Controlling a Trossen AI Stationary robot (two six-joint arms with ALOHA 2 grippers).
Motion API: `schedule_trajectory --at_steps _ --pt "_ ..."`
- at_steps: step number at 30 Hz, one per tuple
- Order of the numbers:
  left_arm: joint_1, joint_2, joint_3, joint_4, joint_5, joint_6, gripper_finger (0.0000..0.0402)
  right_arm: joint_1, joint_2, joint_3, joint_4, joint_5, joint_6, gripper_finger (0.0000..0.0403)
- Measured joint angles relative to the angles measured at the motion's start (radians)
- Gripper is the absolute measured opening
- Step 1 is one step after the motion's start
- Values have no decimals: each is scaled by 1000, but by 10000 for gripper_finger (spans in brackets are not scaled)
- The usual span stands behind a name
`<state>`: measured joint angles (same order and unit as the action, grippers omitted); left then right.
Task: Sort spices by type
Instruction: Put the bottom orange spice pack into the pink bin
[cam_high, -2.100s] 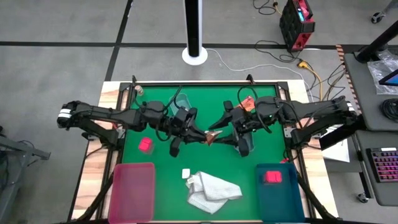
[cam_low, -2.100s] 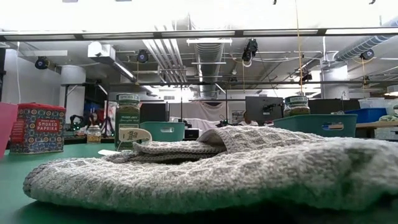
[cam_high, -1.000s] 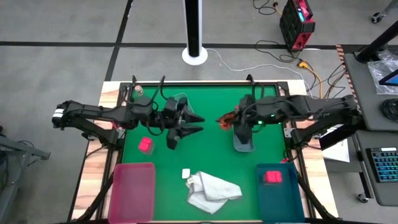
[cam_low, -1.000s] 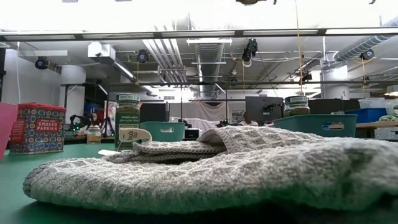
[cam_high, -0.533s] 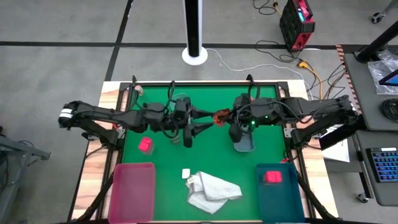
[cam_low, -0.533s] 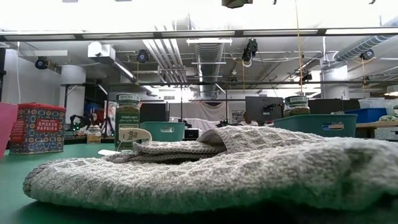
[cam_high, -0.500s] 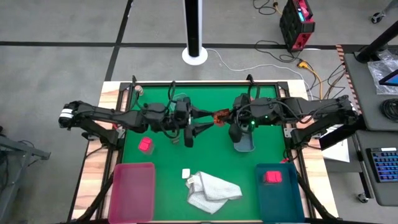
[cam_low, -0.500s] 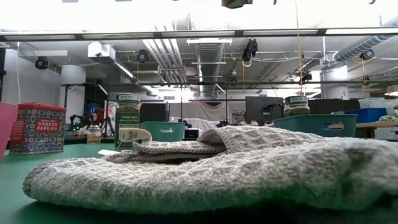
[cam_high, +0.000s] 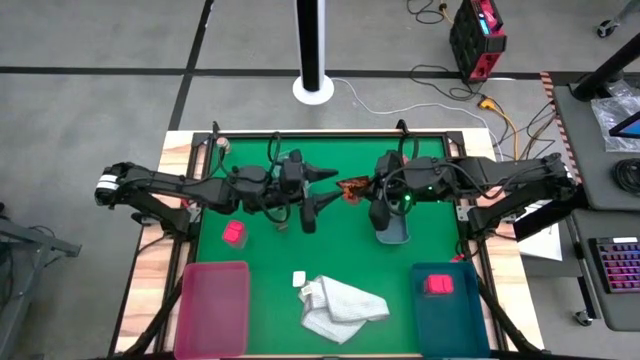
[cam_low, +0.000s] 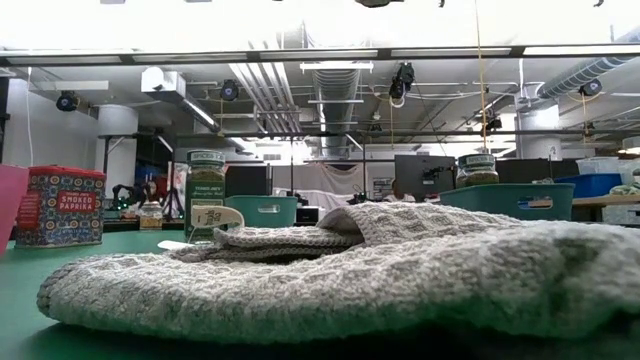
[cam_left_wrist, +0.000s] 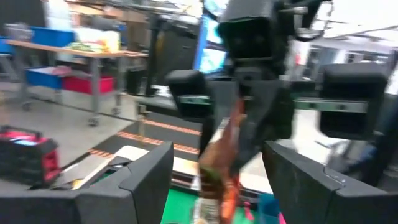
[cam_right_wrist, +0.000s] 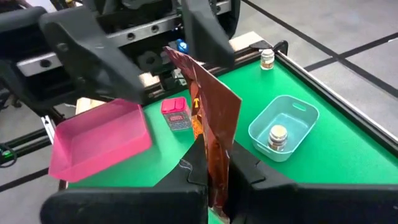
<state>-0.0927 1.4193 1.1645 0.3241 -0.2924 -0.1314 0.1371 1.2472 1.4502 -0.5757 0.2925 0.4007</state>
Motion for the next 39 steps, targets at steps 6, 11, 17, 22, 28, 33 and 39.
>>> schedule_trajectory --at_steps 6,11,17,22,28,33,39 --pt "5 37 0 24 24 -3 203 0 8 0 0 -12 -10 13" --pt "6 48 0 48 24 -1 111 0 19 0 6 -68 -18 13" --pt "6 1 4 34 76 19 16 0 19 0 7 -157 -34 13" --pt "8 -30 18 -28 66 25 18 -5 18 0 5 -163 -52 13" --pt "6 -59 18 -59 67 -22 18 -16 4 12 -11 -165 24 13" --pt "5 -70 18 -64 67 -56 18 -19 -11 11 -76 -163 -44 13" --pt "-8 -92 18 -64 67 -192 18 -24 -31 13 -53 -152 -9 13"
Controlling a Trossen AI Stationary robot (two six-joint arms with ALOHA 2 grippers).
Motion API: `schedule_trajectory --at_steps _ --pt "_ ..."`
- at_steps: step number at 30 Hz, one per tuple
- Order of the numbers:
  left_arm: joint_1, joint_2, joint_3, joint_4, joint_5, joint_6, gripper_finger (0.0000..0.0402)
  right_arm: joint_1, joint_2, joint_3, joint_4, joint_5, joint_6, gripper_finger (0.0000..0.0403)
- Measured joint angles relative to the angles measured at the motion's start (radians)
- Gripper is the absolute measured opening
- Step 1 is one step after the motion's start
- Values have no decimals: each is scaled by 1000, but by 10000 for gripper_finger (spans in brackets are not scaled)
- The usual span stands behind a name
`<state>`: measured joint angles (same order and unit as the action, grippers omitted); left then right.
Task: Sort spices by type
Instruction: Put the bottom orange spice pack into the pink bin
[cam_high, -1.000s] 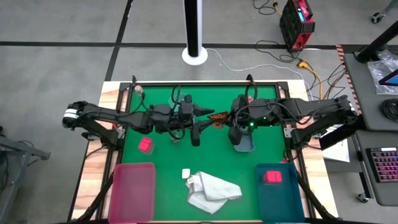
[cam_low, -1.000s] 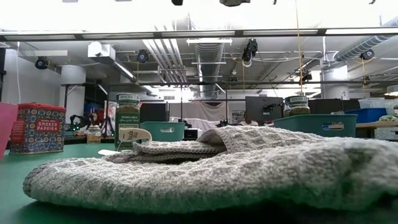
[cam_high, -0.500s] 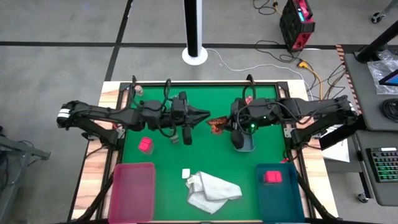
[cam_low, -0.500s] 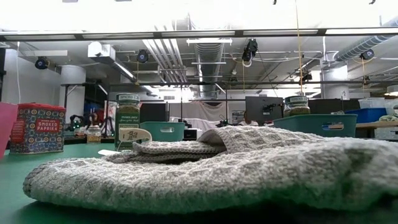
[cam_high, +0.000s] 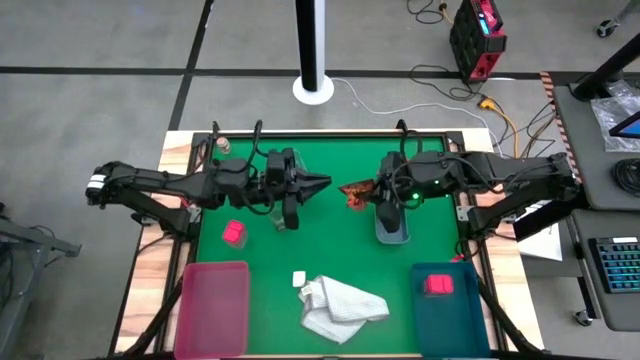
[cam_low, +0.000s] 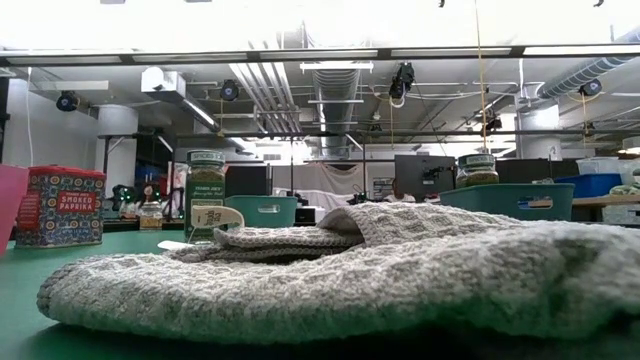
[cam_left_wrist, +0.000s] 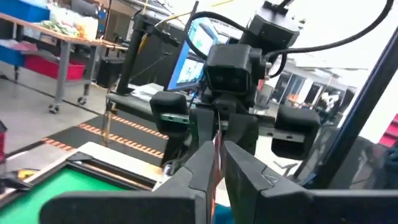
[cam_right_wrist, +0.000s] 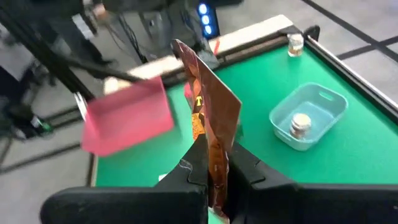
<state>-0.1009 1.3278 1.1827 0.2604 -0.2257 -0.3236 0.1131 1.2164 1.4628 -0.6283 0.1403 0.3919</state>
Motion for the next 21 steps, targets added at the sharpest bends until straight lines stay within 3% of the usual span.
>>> schedule_trajectory --at_steps 13,16,21 --pt "-66 -50 0 -59 9 -33 32 11 -8 31 204 -25 63 13" --pt "-87 -51 0 -59 9 -41 65 11 -18 61 199 -50 61 13" --pt "-101 -15 0 -15 0 -72 155 16 -22 80 189 -70 20 13"
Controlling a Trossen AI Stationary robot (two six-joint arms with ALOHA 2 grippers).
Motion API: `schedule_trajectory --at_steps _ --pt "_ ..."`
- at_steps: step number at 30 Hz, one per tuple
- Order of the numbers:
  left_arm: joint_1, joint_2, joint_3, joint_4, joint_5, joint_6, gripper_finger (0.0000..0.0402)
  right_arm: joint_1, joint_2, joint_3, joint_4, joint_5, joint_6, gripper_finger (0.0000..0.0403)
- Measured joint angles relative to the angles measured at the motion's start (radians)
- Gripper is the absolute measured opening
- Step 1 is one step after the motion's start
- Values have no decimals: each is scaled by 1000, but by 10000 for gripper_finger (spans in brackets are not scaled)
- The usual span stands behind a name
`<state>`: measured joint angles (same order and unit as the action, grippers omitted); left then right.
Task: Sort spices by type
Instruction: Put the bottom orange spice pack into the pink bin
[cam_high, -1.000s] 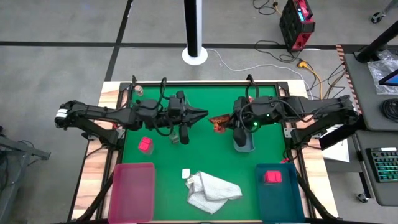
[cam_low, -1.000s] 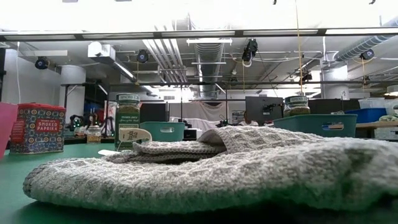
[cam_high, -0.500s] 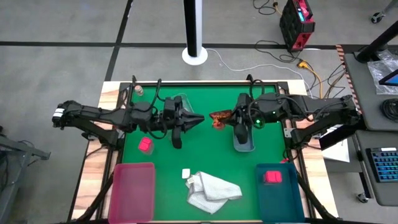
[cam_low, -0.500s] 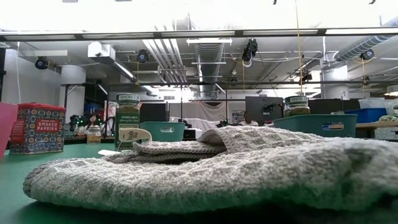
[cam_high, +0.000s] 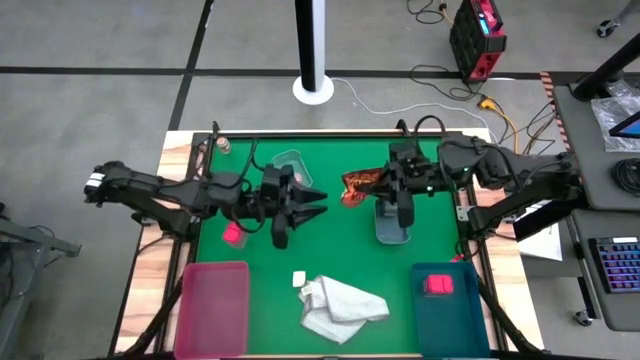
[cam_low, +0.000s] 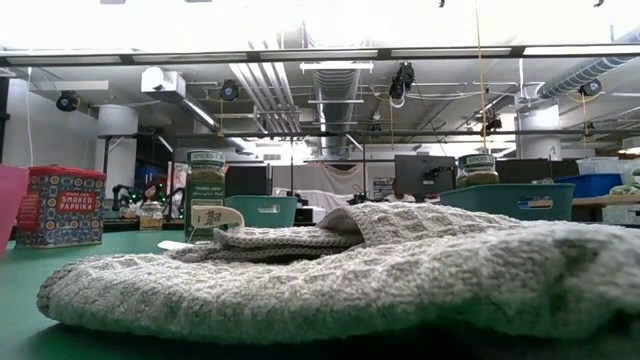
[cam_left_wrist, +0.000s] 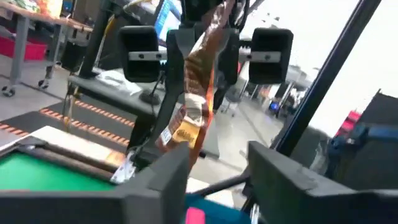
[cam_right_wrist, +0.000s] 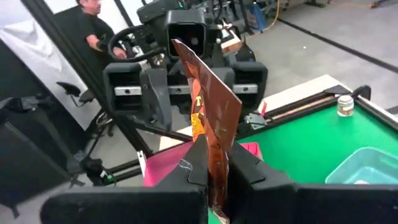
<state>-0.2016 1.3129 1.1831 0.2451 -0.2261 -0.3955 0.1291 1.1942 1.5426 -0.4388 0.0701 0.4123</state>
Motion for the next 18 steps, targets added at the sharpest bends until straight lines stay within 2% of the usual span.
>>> schedule_trajectory --at_steps 3,6,9,13,18 --pt "0 34 0 100 -28 -4 207 0 -2 6 13 27 -12 13" --pt "3 40 0 177 -79 3 237 -1 -1 6 31 60 -28 13" --pt "13 37 1 176 -91 20 246 -1 0 5 32 64 -51 13" --pt "31 52 1 175 -33 21 247 0 0 0 32 70 -54 13" --pt "43 96 1 213 -49 17 247 0 0 0 33 72 -10 13"
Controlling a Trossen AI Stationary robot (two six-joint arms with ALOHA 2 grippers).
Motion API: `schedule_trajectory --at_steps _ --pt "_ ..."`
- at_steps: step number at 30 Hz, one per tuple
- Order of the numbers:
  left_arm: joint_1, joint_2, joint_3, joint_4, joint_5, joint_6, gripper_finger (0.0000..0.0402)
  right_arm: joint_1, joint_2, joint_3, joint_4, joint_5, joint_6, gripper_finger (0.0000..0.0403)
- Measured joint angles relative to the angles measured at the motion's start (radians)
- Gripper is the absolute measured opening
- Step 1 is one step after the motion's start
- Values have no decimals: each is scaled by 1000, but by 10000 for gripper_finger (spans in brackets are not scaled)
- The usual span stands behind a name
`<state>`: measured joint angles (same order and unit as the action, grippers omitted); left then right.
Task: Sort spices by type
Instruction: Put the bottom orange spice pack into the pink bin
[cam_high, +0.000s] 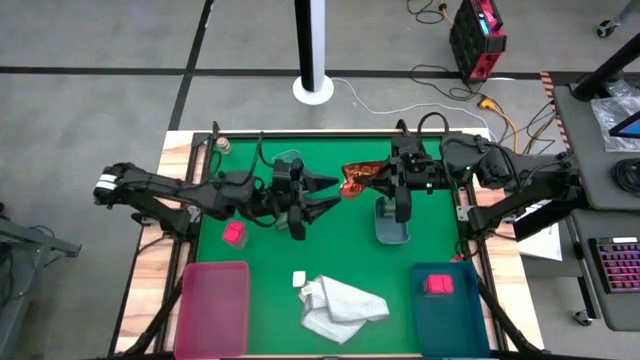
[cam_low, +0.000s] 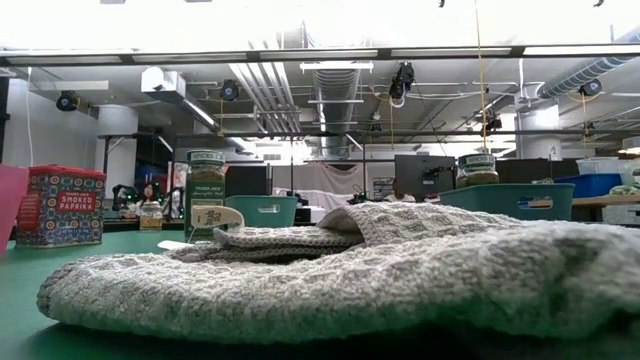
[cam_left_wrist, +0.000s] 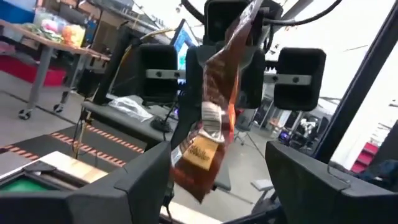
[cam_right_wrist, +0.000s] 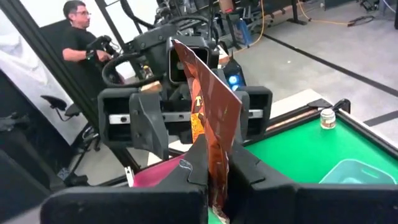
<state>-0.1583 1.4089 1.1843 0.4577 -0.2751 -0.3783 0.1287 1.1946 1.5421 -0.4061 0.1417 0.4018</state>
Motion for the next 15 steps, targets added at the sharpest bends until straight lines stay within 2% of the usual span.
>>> schedule_trajectory --at_steps 3,10,15 --pt "13 8 0 46 23 -1 247 0 0 0 0 0 4 13" --pt "28 34 1 40 28 8 247 0 7 -1 -8 -9 1 13" --pt "29 90 67 28 30 102 247 0 8 -2 -8 -10 -6 13"
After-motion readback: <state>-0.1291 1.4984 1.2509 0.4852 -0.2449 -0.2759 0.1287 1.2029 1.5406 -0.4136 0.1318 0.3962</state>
